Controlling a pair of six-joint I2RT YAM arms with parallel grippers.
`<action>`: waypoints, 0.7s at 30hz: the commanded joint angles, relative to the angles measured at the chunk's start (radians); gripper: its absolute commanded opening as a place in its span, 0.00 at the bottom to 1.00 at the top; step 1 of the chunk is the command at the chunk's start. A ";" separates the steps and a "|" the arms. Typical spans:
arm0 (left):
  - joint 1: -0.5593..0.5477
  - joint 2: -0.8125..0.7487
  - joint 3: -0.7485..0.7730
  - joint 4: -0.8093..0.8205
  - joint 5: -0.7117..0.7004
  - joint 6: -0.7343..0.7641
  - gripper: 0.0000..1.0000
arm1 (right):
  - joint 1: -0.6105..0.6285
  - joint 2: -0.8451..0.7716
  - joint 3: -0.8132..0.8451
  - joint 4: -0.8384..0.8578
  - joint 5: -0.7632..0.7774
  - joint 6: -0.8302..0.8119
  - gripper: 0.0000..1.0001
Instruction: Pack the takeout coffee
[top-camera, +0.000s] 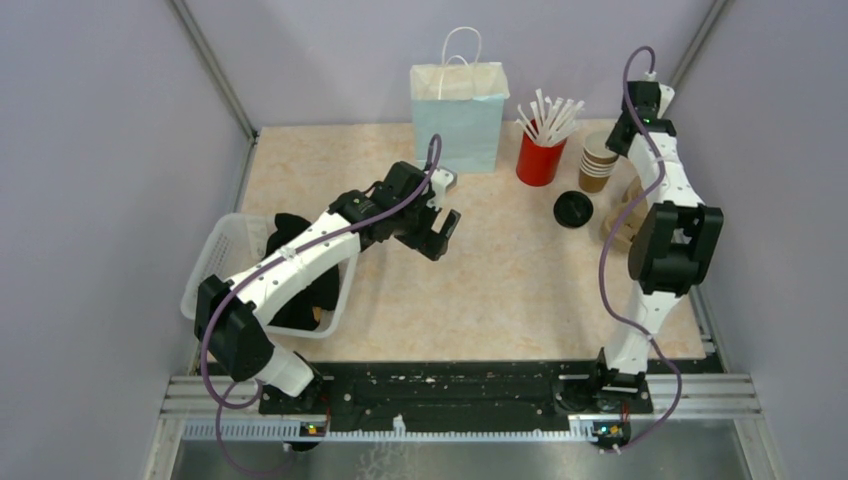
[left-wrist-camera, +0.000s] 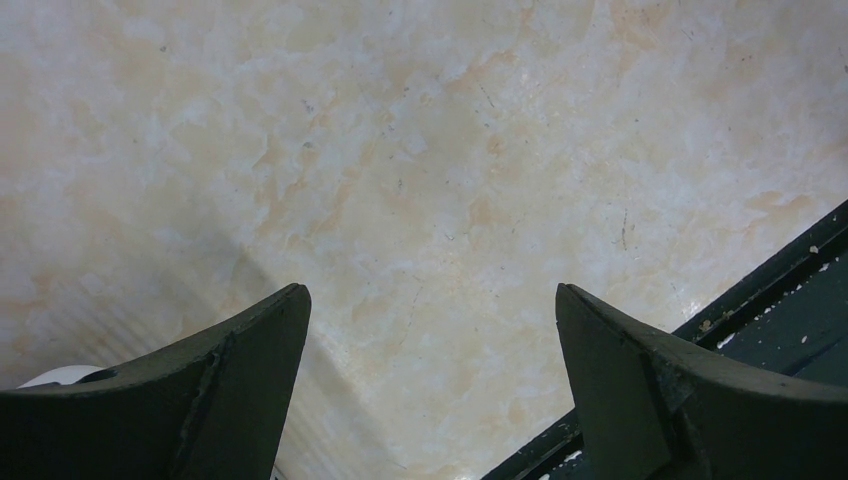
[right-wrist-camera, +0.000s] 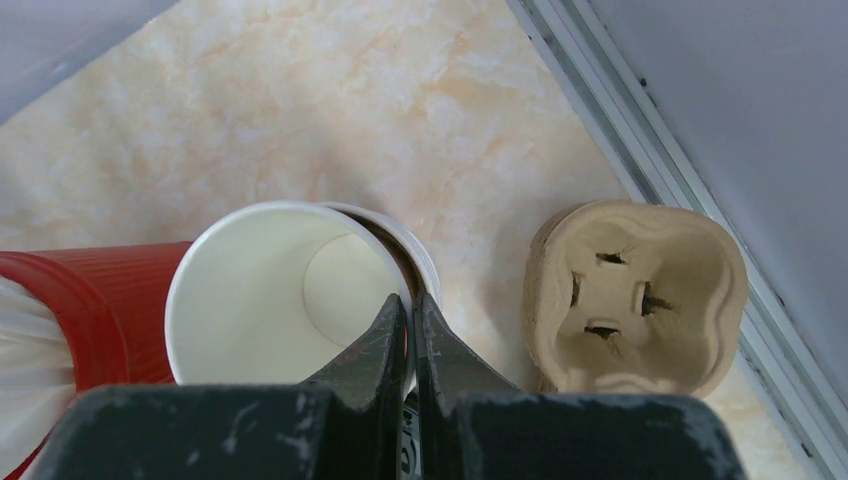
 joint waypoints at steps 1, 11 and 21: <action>0.003 -0.026 0.031 0.007 -0.014 0.027 0.99 | -0.012 -0.093 -0.013 0.079 -0.045 0.047 0.00; 0.002 -0.033 0.052 0.005 0.007 0.002 0.99 | -0.013 -0.183 0.079 -0.067 -0.027 0.067 0.00; 0.003 -0.080 0.083 -0.018 0.051 -0.168 0.98 | 0.072 -0.441 -0.109 -0.123 -0.146 0.011 0.00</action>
